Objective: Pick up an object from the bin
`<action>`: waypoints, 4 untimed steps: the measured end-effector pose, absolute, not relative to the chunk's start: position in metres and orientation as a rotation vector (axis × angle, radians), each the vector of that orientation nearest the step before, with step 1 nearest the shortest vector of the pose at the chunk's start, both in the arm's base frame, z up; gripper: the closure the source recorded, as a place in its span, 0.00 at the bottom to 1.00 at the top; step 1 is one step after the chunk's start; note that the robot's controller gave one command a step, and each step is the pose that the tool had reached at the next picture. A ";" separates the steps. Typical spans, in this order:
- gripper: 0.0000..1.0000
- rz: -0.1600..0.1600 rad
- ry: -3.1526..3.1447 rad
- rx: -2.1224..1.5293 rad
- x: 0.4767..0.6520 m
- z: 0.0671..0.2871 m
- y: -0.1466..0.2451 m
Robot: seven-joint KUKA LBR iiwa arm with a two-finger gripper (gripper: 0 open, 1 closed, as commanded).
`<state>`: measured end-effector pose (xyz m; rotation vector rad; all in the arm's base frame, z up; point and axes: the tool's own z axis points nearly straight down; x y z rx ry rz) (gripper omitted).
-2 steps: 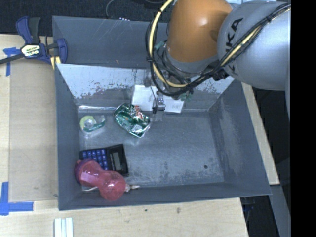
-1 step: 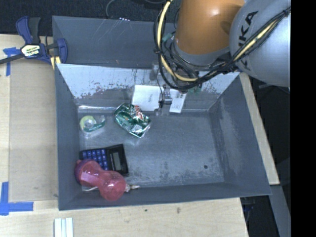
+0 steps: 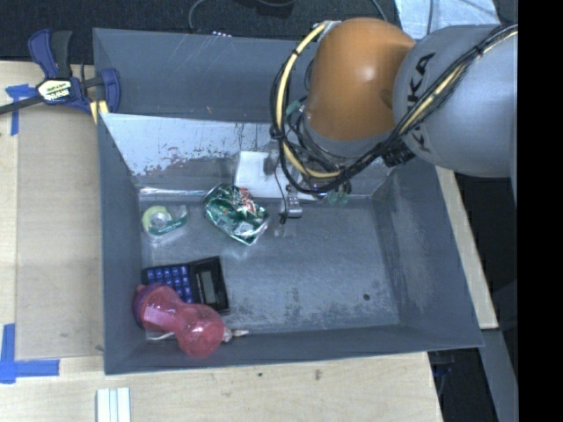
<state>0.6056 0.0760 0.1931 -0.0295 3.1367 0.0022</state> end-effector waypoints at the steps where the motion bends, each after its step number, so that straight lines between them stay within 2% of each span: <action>1: 0.00 0.001 3.143 -0.028 0.603 0.180 0.075; 2: 0.00 0.003 3.135 0.147 0.595 0.196 0.064; 3: 0.00 0.003 3.124 0.174 0.594 0.199 0.061; 4: 0.00 0.003 3.132 -0.065 0.596 0.156 0.074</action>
Offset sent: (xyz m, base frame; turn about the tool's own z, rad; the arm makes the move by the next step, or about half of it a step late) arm -0.0160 -0.0166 0.0090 0.1400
